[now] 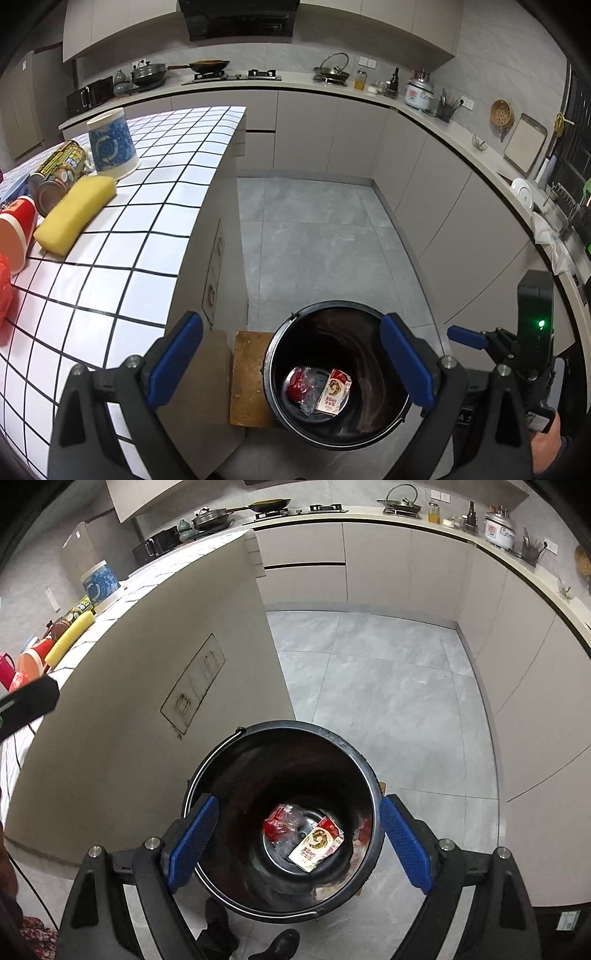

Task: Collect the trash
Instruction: 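Carry both items over the black bin and open both tools to drop them, then move both tools back over the table toward the red bag and sponge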

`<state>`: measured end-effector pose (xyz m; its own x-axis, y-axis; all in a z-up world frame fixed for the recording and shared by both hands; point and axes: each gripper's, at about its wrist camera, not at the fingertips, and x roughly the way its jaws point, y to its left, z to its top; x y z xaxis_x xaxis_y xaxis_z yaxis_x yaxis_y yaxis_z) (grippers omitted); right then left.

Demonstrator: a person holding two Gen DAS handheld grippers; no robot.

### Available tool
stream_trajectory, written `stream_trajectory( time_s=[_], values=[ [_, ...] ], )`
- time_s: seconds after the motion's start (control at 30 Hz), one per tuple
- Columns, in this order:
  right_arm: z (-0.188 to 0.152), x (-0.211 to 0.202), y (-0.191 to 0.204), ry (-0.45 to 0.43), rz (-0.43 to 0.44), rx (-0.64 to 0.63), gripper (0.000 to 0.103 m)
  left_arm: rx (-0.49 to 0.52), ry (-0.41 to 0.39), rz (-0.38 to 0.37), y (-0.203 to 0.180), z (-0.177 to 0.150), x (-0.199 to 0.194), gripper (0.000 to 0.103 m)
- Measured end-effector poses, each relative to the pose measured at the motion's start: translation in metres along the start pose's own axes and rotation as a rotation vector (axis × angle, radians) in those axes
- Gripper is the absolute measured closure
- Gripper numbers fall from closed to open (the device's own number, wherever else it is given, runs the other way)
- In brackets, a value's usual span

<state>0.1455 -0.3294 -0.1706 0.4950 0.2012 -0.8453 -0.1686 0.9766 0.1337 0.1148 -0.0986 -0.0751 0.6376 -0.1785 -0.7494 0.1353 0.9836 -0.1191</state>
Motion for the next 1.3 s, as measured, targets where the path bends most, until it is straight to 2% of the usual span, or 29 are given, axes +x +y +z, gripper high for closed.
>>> stream_trajectory(
  time_s=[0.17, 0.43, 0.67, 1.0, 1.3],
  values=[
    [0.006, -0.017, 0.0, -0.021, -0.019, 0.004, 0.012, -0.004, -0.007, -0.012, -0.001, 0.003, -0.007, 0.005],
    [0.025, -0.053, 0.017, -0.079, -0.042, 0.014, 0.012, -0.015, -0.068, -0.005, 0.015, 0.012, -0.043, 0.005],
    [0.042, -0.069, 0.056, -0.11, -0.035, -0.022, 0.012, -0.062, -0.12, 0.066, 0.063, 0.014, -0.074, 0.005],
    [0.06, -0.075, 0.14, -0.131, 0.019, -0.128, 0.012, -0.175, -0.159, 0.174, 0.147, -0.001, -0.108, 0.005],
    [0.072, -0.075, 0.204, -0.143, 0.052, -0.198, 0.012, -0.251, -0.162, 0.235, 0.205, -0.015, -0.116, 0.005]
  ],
)
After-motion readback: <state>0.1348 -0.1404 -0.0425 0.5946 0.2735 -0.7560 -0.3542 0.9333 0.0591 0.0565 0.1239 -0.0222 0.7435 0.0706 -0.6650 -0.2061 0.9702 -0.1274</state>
